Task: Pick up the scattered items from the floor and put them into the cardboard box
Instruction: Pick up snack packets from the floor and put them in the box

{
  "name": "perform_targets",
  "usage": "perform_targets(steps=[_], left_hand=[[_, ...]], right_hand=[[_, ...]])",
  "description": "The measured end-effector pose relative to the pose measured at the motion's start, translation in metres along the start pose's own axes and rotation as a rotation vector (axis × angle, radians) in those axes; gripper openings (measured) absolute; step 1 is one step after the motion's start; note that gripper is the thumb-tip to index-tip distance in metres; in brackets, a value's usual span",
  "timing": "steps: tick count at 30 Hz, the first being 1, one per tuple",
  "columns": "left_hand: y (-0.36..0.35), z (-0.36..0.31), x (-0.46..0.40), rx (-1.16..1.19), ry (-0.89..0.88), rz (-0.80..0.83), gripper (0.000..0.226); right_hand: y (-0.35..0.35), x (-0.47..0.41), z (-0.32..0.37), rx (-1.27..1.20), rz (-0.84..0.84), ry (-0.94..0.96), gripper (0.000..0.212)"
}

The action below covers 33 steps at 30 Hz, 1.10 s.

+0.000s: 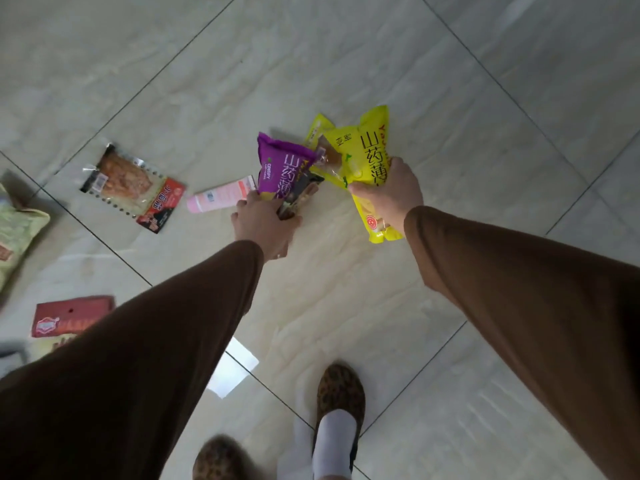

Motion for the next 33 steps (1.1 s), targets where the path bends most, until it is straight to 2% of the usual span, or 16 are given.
perform_targets(steps=[2, 5, 9, 12, 18, 22, 24, 28, 33], left_hand=[[0.005, 0.008, 0.015, 0.12, 0.012, -0.06, 0.047], [0.006, 0.025, 0.036, 0.279, 0.025, -0.079, 0.041], [0.0, 0.043, 0.049, 0.236, -0.011, -0.053, 0.038], [-0.002, 0.052, 0.053, 0.226, -0.025, -0.046, 0.041], [-0.004, 0.063, 0.081, 0.29, 0.033, -0.02, 0.046], [0.003, 0.078, 0.124, 0.358, 0.087, -0.002, 0.046], [0.011, 0.09, 0.153, 0.387, 0.119, 0.005, 0.047], [0.032, 0.118, 0.225, 0.533, 0.203, 0.007, 0.048], [0.052, 0.156, 0.321, 0.799, 0.302, 0.046, 0.045]], right_hand=[[-0.009, -0.01, 0.016, 0.062, 0.036, 0.052, 0.087], [-0.021, -0.025, 0.051, 0.282, 0.103, 0.164, 0.083], [-0.054, -0.042, 0.072, 0.458, 0.296, 0.191, 0.106], [-0.077, -0.037, 0.064, 0.509, 0.33, 0.21, 0.098], [-0.073, 0.019, 0.033, 0.38, 0.259, 0.073, 0.079], [-0.066, 0.092, 0.019, 0.377, 0.262, 0.003, 0.059], [-0.061, 0.137, 0.016, 0.324, 0.26, 0.007, 0.058], [-0.056, 0.227, 0.019, 0.01, 0.339, 0.038, 0.054], [-0.063, 0.318, 0.034, -0.087, 0.399, 0.044, 0.07]])
Point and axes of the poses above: each hand's wrist, its own x-axis away from the middle knuckle, its own y-axis out of the back of the hand, z = x × y, the point moved 5 cm from there along -x, towards the middle knuckle, and after that the axes turned 1 degree about z, right-handed, at the moved point
